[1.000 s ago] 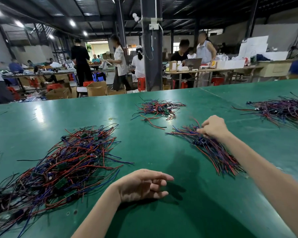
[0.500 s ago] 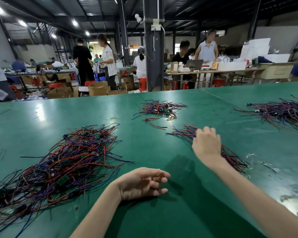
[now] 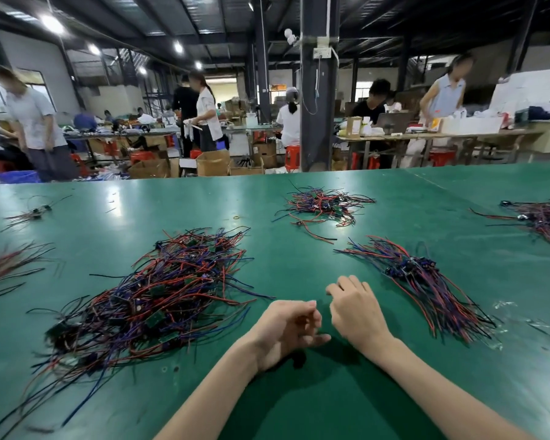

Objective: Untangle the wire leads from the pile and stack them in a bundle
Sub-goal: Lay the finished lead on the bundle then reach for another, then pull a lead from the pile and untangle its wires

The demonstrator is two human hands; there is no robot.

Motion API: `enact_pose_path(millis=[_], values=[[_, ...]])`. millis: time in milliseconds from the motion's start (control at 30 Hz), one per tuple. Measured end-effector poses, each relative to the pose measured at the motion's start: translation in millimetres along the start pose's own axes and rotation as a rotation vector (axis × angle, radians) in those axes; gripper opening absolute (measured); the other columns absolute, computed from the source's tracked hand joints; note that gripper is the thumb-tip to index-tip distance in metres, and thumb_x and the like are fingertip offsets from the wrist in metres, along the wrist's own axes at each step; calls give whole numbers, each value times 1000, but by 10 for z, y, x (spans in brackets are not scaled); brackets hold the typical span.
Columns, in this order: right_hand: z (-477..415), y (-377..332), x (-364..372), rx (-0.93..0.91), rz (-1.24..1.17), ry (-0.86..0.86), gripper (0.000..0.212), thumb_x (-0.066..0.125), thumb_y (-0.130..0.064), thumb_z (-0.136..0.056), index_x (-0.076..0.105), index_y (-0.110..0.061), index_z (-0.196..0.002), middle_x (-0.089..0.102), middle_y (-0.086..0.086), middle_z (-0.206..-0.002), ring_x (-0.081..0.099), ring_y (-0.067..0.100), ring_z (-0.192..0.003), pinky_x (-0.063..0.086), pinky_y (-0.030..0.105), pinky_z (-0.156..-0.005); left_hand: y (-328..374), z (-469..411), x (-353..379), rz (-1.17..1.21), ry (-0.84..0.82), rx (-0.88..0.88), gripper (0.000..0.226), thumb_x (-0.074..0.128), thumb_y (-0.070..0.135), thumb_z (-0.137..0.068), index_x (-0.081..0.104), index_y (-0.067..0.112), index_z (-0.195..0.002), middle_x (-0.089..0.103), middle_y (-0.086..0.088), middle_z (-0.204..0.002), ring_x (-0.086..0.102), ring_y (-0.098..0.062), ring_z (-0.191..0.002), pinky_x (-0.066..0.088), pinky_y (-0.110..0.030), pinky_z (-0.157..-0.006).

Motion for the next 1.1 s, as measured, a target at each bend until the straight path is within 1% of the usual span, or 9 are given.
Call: enact_pose_path(millis=[133, 267, 333, 400, 467, 500, 633, 833, 1100], values=[[3, 5, 21, -16, -28, -11, 23, 52, -6, -82, 65, -10, -101, 62, 6, -98, 53, 27, -97, 39, 34, -83, 499, 126, -157, -553, 295, 393, 26, 60, 7, -91, 67, 14, -67, 66, 3, -66, 55, -13, -64, 54, -27, -71], [-6, 13, 27, -18, -81, 14, 25, 48, -10, -86, 64, -13, -105, 62, 0, -101, 50, 22, -99, 37, 30, -85, 1032, 458, -527, -1201, 776, 651, 12, 59, 9, -90, 68, 16, -93, 66, -1, -92, 57, -12, -86, 44, -18, -79], [-12, 9, 37, -20, -99, 10, 26, 47, -11, -87, 64, -14, -107, 62, 0, -102, 50, 22, -100, 36, 29, -85, 1162, 558, -831, -1498, 1006, 480, 24, 53, 10, -90, 61, 12, -114, 60, -11, -114, 49, -22, -107, 39, -31, -94], [-15, 7, 29, -20, -114, 6, 26, 47, -11, -88, 64, -14, -107, 63, -1, -103, 50, 21, -101, 35, 29, -86, 1195, 630, -1148, -1668, 1123, 69, 38, 51, 14, -89, 48, 9, -127, 49, -18, -129, 41, -31, -121, 36, -43, -101], [-15, 4, 24, -18, -121, -6, 26, 46, -12, -88, 63, -14, -108, 62, -1, -104, 50, 21, -102, 35, 29, -86, 1174, 723, -1341, -1719, 1119, -214, 38, 52, 19, -90, 46, 7, -126, 46, -20, -133, 38, -35, -126, 36, -47, -101], [-17, 5, 27, -16, -129, -10, 26, 45, -12, -89, 63, -14, -107, 62, 0, -104, 50, 21, -102, 35, 29, -87, 1180, 750, -1396, -1748, 1112, -231, 34, 52, 18, -90, 49, 6, -122, 50, -19, -129, 42, -35, -123, 39, -47, -100], [-18, 14, 34, -4, -142, -21, 26, 44, -13, -89, 63, -13, -106, 61, 0, -104, 50, 21, -102, 36, 30, -88, 1272, 836, -1449, -1735, 1158, 14, 22, 56, 3, -86, 67, 7, -104, 64, -15, -106, 59, -35, -99, 51, -42, -83], [-13, 16, 42, -18, -169, -8, 24, 44, -12, -89, 64, -13, -104, 61, 0, -102, 51, 20, -99, 36, 29, -85, 1323, 917, -1319, -1643, 1195, 347, 12, 63, 0, -86, 74, 0, -91, 69, -20, -89, 63, -38, -82, 50, -41, -72], [-3, 8, 20, -57, -200, 26, 22, 47, -12, -89, 67, -12, -98, 62, 0, -96, 53, 20, -92, 38, 29, -83, 1474, 937, -761, -1616, 1136, 983, 8, 74, 3, -78, 71, -4, -82, 67, -16, -94, 55, -35, -94, 50, -42, -69]])
Point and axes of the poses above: each hand's wrist, its own z-axis away from the middle knuckle, its own x-axis out of the palm, y = z × x, the point moved 5 cm from there along -z, towards the middle knuckle
